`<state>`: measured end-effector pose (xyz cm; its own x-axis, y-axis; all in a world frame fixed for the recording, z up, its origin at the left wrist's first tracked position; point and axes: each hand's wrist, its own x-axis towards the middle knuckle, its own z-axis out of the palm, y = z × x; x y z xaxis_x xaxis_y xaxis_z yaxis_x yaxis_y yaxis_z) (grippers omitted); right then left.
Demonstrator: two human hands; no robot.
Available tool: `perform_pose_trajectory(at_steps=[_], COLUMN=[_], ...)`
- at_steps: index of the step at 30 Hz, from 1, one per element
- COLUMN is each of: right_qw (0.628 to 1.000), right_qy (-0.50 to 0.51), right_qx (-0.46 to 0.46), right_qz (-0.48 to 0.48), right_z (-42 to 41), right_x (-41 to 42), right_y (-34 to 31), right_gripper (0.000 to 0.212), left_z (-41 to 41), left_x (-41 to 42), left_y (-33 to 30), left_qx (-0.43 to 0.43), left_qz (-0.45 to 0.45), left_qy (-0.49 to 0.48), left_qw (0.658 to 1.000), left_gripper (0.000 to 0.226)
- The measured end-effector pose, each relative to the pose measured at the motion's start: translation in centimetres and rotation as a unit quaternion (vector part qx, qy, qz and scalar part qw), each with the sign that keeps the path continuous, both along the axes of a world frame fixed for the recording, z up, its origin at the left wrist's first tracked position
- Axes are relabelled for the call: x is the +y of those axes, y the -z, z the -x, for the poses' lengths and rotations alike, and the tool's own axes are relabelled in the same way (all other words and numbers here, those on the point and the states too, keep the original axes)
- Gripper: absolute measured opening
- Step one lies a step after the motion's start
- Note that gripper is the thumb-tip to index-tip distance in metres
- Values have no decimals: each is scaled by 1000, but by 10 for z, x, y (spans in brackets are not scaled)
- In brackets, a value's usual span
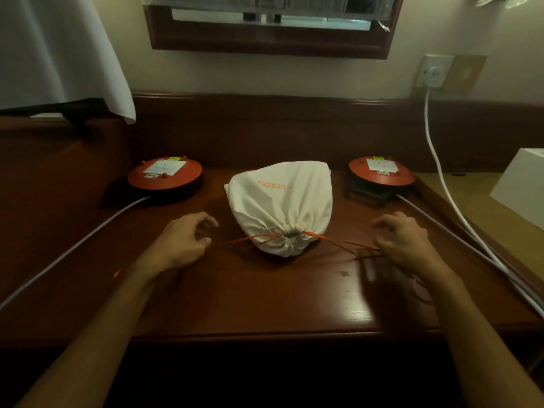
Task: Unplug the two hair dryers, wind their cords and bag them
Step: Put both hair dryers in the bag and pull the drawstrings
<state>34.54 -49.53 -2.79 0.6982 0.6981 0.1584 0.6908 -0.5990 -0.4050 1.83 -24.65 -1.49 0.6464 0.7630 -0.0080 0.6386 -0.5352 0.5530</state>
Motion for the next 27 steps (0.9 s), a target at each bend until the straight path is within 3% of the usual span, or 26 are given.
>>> perform_pose_trajectory(at_steps=[4,8,11,18,27], right_qw=[988,981,972,977,970], right_qy=[-125,-152,-168,-147,-149], right_qx=[71,78,79,-11,28], right_qz=[-52,-97,-146,-154,-187], right_z=[59,81,79,61,57], right_x=[50,65,62,61,79], right_y=[-6,3,-1,-14,-12], right_gripper=[24,18,17,20,29], left_z=[-35,-70,-73,-62,-34], left_x=[-34,-49,-47,-29,2], left_y=[-2,20,22,7,-7], left_qx=[-109,-132,-161,-161,-143], left_qz=[-40,-71,-77,-163,-168], left_qy=[60,71,93,115,50], left_qw=[991,986,980,966,974], left_gripper=[36,17,17,18,30])
